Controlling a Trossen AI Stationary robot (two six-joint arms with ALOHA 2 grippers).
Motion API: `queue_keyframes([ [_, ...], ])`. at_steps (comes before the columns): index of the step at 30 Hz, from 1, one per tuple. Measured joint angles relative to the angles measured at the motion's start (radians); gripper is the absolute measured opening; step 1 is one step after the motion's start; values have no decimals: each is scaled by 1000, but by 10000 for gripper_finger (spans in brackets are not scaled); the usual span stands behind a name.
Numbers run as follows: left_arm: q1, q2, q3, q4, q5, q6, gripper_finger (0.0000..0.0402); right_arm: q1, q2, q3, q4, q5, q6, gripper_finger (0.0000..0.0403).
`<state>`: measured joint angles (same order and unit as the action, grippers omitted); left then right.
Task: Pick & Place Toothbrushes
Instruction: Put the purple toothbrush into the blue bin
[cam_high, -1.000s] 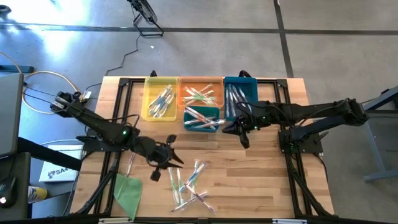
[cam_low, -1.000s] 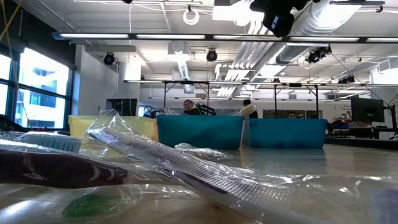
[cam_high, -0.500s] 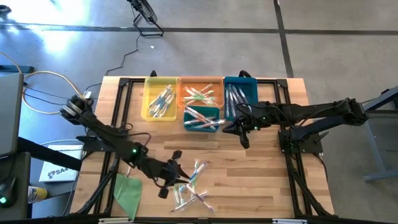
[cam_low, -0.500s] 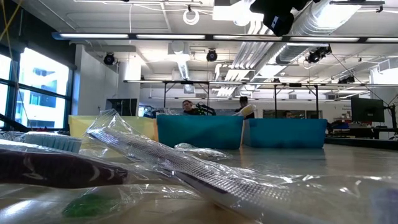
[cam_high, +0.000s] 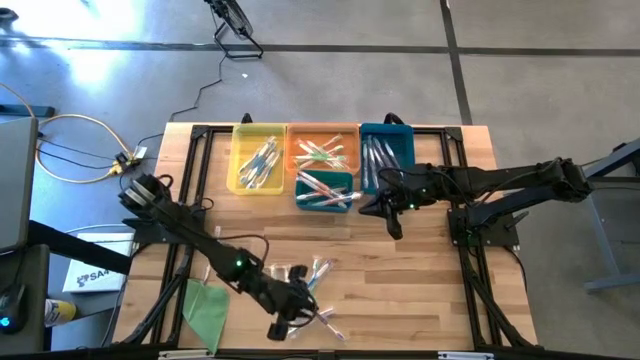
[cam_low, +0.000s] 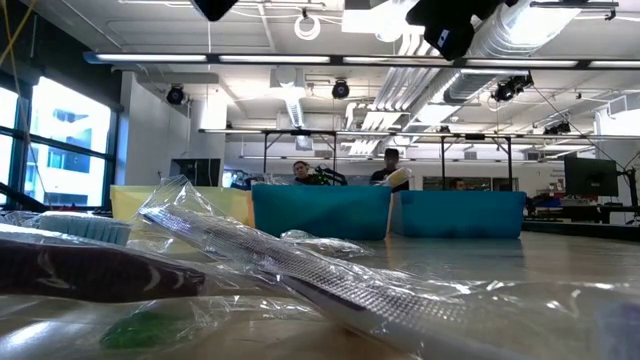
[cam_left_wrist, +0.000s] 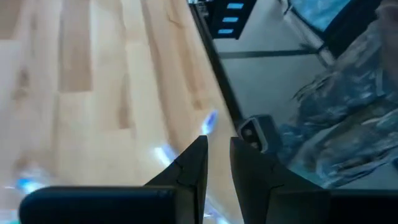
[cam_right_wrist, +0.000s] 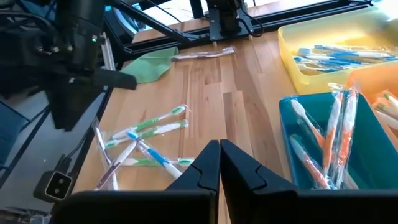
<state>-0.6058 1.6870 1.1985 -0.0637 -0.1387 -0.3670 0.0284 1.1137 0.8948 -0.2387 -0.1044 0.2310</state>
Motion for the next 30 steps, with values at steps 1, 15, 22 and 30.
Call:
queue_keyframes([
  [1,-5,12,7,6,0,-29,64,0,0,0,-1,-1,0,4],
  [15,-109,172,7,31,-5,-426,64,0,0,0,-55,-2,-27,4],
  [22,-131,230,7,129,-5,-503,64,0,0,0,-55,9,-56,4],
  [30,-128,280,7,105,-3,-584,64,-2,0,0,-57,28,-57,4],
])
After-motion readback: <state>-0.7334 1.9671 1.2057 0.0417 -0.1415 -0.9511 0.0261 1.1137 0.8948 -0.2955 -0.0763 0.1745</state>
